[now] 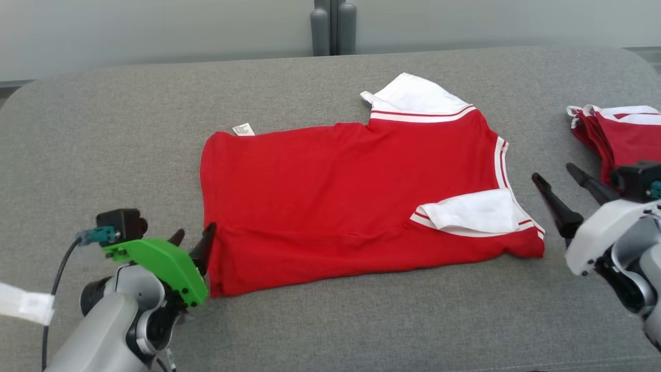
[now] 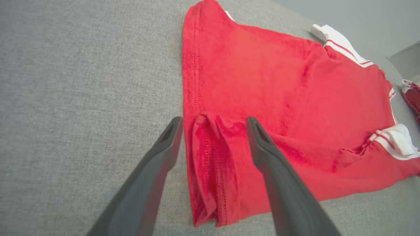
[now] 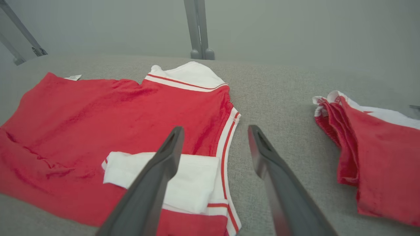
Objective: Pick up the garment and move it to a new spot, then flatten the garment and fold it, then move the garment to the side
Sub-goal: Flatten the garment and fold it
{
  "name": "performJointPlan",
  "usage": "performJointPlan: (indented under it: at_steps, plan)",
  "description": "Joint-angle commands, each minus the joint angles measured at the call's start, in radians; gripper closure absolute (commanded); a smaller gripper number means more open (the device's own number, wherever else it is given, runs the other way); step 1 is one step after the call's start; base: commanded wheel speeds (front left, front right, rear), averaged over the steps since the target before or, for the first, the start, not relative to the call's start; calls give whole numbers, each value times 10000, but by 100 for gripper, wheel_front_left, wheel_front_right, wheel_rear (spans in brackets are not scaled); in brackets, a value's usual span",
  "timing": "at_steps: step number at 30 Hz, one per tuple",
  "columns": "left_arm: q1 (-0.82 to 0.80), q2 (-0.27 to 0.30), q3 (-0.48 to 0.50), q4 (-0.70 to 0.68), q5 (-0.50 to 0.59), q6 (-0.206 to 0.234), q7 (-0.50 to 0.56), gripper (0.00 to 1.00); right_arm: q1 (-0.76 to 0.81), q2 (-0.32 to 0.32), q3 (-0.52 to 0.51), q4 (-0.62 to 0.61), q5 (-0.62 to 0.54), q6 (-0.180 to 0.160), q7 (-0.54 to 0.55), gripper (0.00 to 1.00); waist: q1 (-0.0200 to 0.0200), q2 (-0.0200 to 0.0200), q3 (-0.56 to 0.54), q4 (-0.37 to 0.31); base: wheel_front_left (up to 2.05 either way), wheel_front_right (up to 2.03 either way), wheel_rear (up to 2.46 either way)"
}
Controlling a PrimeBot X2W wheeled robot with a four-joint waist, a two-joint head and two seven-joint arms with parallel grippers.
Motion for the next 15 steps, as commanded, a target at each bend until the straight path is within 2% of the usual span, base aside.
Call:
performJointPlan:
  at_steps: [1, 7, 11, 15]
  plan:
    - [615, 132, 47, -406, 150, 91, -360, 0, 454, -398, -118, -219, -361, -5, 1, 0, 0, 0, 38, -68, 0, 0, 0]
    - [1806, 363, -70, -1885, 174, 405, -665, 0, 1521, -993, -731, -944, -1010, -5, 567, 0, 0, 0, 534, -14, 0, 0, 0]
    - [2104, 283, -61, -2153, 133, 739, -691, 0, 2021, -747, -1353, -1138, -1492, -5, 879, 0, 0, 0, 869, 33, 0, 0, 0]
    - [1845, 256, -145, -1715, 241, 929, -585, 0, 2120, -126, -1661, -980, -1659, -5, 1167, 0, 0, 0, 990, 72, 0, 0, 0]
